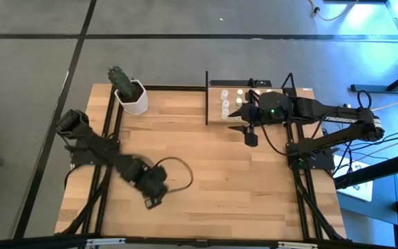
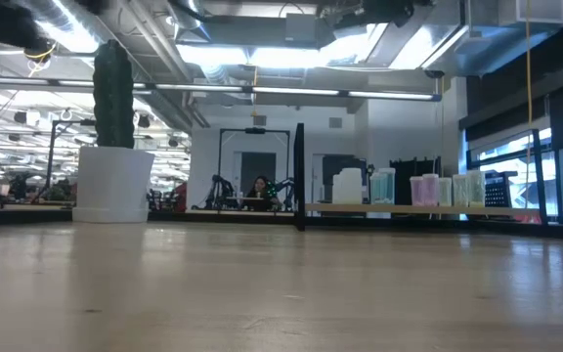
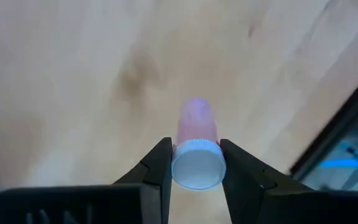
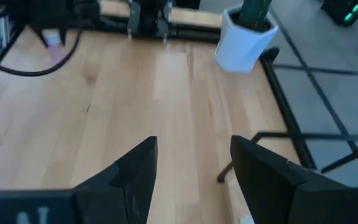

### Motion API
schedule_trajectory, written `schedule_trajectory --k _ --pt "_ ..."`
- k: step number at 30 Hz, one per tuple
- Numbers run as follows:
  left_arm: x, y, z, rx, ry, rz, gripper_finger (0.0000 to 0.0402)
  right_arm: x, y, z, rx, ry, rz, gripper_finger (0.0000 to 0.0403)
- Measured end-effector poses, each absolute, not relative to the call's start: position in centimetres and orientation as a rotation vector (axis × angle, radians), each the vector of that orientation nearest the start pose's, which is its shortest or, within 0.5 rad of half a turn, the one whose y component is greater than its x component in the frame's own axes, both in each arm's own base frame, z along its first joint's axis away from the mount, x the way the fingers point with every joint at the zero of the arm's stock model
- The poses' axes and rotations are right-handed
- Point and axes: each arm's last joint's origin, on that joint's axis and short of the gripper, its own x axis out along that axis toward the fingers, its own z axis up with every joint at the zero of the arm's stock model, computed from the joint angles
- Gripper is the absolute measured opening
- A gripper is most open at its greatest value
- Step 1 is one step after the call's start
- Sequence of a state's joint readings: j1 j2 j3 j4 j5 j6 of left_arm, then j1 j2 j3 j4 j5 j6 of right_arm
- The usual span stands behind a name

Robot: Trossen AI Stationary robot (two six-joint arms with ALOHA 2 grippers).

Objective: Pick and place medicine bottles onto shelf by color
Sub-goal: Put the pink pill bottle on the shelf aligned with the other pink pill bottles

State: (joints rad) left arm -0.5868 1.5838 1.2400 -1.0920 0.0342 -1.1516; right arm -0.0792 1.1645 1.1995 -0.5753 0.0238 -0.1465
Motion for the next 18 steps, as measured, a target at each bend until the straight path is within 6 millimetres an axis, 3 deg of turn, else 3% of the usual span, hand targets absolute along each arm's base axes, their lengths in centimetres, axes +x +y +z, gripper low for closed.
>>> schedule_trajectory --k 11,18 --pt "28.9 -6.3 24.7 -0.317 1.346 0.222 0.0092 23.2 -1.0 35.3 -0.002 0.668 0.245 0.0207" --pt "32.3 -2.2 26.1 -0.174 1.229 0.174 0.0092 23.1 -0.8 35.4 0.024 0.657 0.323 0.0207"
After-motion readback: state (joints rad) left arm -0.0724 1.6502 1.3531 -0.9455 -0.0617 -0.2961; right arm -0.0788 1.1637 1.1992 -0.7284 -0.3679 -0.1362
